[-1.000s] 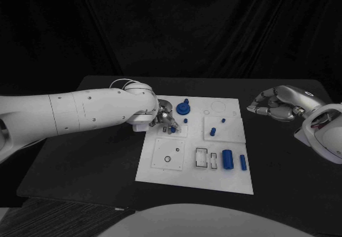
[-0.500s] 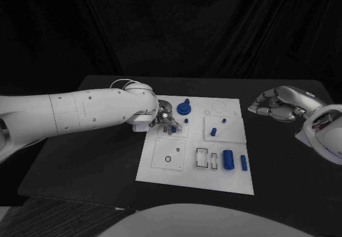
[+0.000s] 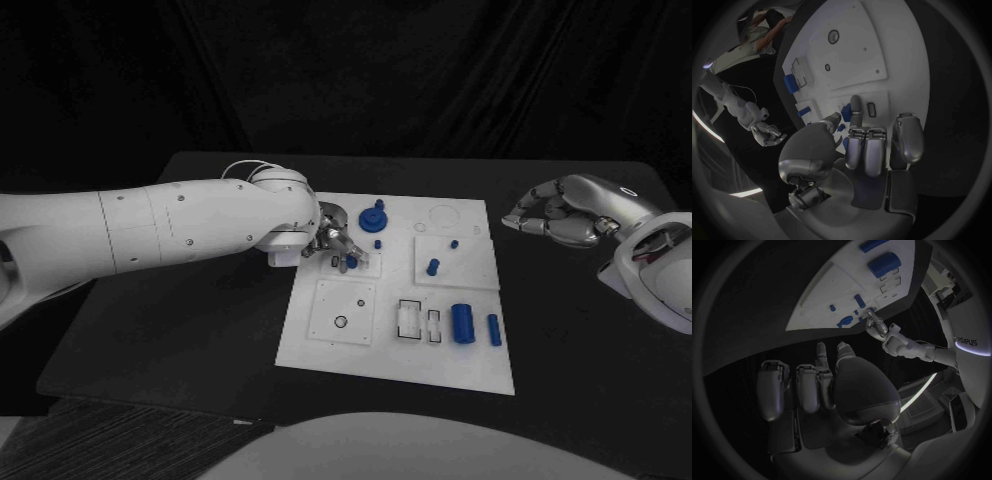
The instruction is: Assemble the parts on the task board
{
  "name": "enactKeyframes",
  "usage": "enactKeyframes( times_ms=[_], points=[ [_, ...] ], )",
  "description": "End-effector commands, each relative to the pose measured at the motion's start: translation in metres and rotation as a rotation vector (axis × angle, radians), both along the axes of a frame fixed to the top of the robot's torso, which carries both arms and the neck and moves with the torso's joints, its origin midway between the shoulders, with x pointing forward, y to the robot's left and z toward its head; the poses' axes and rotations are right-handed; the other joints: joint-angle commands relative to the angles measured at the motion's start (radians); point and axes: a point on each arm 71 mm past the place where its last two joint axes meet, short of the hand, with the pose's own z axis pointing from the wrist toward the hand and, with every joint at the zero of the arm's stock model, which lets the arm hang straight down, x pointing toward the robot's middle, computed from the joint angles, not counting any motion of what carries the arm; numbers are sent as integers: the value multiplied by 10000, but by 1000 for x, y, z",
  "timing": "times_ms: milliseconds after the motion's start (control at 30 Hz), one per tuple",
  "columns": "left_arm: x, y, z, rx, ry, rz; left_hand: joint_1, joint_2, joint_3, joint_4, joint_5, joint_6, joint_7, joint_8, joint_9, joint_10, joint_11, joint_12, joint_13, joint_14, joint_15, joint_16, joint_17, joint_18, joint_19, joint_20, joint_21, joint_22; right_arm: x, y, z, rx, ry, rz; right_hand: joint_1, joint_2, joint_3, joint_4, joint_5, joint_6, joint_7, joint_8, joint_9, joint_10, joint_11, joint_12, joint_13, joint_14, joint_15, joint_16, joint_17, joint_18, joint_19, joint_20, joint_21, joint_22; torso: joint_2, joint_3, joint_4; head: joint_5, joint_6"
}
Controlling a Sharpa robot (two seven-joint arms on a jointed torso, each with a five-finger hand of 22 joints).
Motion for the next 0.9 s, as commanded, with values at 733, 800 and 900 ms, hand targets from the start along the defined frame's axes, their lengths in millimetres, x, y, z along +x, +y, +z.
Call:
enactKeyframes(
  times_ms=[733,800,900],
  points=[
    [-1,0,-4,-156,91,-174,951,-180,377,-739,2813,-78,-237,613,1507,998,-176,5,2607,1055,-83,65,2633,123,54,-117,-140,138,0,-1,-2,-62,94,-129,99,-3,-19,-25,73,45,-7,-8,-15,1085,7,-66,2606,769,-25,-44,1068,207,336,46,-58,2137,-19,0,-19,4,2],
    [-1,0,-4,-160,91,-177,985,-190,464,-807,2827,-79,-255,688,1651,998,-192,4,2607,1055,-94,65,2633,123,59,-128,-145,149,0,-1,-3,-66,104,-130,107,-10,-27,-17,88,46,-7,-11,-18,1085,9,-66,2606,764,-24,-58,1041,209,331,46,-70,2133,-21,-2,-12,2,2],
    [-1,0,-4,-171,77,-168,1017,-201,610,-898,2845,-124,-276,790,1854,1001,-210,7,2610,1055,-111,65,2633,123,66,-144,-154,163,0,-1,-3,-71,113,-136,107,-10,-27,-17,88,46,-7,-11,-18,1085,9,-66,2606,764,-24,-58,1041,209,331,46,-70,2133,-20,-3,-13,2,2]
  ],
)
